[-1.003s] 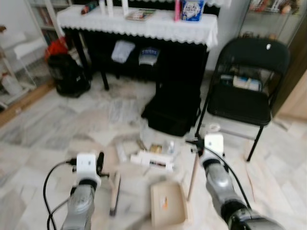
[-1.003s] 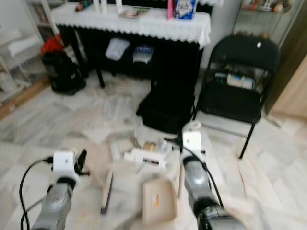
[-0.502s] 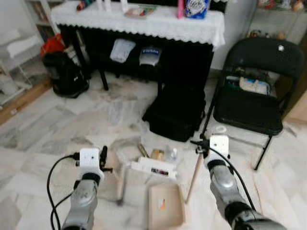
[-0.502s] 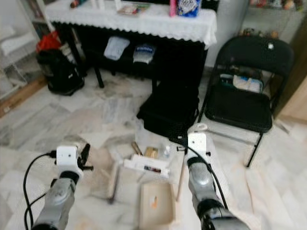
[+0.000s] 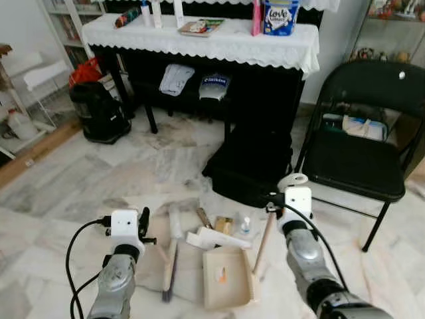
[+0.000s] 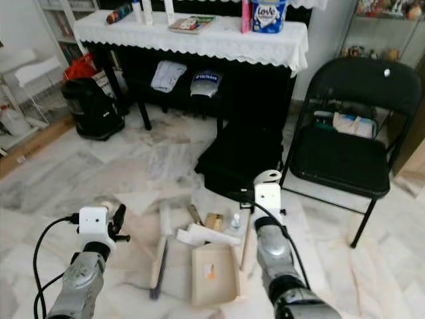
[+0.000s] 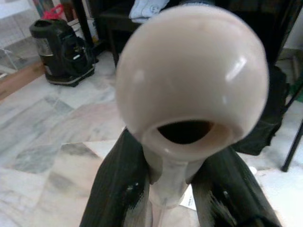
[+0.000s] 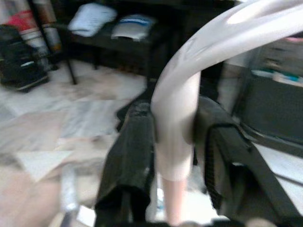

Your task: Sweep floor

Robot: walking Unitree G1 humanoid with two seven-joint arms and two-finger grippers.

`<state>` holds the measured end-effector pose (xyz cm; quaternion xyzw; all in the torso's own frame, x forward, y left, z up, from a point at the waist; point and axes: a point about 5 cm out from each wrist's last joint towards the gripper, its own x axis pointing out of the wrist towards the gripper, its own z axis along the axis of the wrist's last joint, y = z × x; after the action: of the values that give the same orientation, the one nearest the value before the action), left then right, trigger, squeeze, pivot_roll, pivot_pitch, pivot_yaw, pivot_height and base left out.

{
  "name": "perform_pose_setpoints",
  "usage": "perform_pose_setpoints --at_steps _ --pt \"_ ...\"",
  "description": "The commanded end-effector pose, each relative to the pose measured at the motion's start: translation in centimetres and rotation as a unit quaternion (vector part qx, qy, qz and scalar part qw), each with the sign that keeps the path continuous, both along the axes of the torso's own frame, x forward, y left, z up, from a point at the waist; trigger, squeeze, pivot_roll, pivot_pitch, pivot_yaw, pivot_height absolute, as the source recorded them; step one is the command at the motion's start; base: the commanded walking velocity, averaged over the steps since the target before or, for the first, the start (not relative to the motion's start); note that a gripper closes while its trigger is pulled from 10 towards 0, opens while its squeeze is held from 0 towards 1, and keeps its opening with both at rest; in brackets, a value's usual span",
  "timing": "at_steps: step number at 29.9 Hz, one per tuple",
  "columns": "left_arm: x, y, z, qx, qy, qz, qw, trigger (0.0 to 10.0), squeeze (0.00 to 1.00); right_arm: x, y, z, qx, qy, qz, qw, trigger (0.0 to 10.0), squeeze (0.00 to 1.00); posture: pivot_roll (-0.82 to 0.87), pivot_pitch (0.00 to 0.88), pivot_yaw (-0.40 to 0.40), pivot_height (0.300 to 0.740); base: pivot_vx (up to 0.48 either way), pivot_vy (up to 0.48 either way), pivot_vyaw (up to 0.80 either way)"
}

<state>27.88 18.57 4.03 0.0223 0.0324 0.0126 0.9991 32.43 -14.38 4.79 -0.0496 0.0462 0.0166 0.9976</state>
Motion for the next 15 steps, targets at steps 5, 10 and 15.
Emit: perform_pose_setpoints --at_steps 5,10,15 --pt "0.3 0.6 0.6 0.01 -0.014 0.008 1.0 10.0 0.0 0.6 -0.4 1.3 0.0 -0.036 -0.004 0.999 10.0 0.0 -0.01 0.0 0.054 0.74 0.292 0.0 0.0" --pt "0.3 0.5 0.5 0.009 -0.012 0.007 1.0 10.0 0.0 0.8 -0.7 1.9 -0.006 -0.055 -0.011 0.998 10.0 0.0 -0.01 0.0 0.054 0.74 0.29 0.0 0.0" --pt "0.3 0.4 0.5 0.008 -0.012 0.005 1.0 10.0 0.0 0.6 -1.6 2.2 -0.015 -0.074 -0.027 0.997 10.0 0.0 -0.02 0.0 0.054 0.74 0.294 0.0 0.0"
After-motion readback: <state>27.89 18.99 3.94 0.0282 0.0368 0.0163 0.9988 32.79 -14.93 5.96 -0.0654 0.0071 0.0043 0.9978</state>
